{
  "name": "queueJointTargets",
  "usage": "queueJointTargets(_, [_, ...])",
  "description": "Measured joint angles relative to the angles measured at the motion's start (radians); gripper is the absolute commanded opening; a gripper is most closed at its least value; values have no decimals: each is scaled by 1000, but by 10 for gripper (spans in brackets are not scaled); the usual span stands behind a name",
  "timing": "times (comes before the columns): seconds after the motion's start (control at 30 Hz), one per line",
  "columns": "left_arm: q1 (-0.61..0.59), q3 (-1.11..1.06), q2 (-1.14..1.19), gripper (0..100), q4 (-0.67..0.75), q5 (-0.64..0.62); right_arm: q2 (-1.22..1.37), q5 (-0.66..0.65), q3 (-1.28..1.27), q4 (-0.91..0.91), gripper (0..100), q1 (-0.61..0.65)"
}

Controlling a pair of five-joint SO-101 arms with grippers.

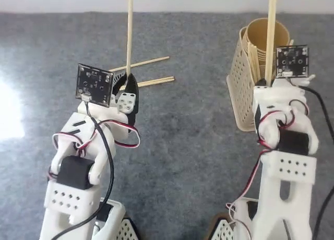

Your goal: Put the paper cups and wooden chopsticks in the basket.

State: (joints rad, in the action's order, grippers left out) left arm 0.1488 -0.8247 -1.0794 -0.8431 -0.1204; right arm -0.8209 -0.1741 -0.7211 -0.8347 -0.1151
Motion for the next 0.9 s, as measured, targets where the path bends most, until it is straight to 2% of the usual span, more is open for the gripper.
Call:
queueJointTargets(0.43, [0,0,-3,11,-3,3,-301,-37,-252,44,17,-9])
queueJointTargets(0.6, [14,0,-3,11,-3,3,-307,-46,-261,44,166,-8])
queueJointTargets(0.9, [54,0,-3,11,-3,3,-301,-57,-238,43,151,-9])
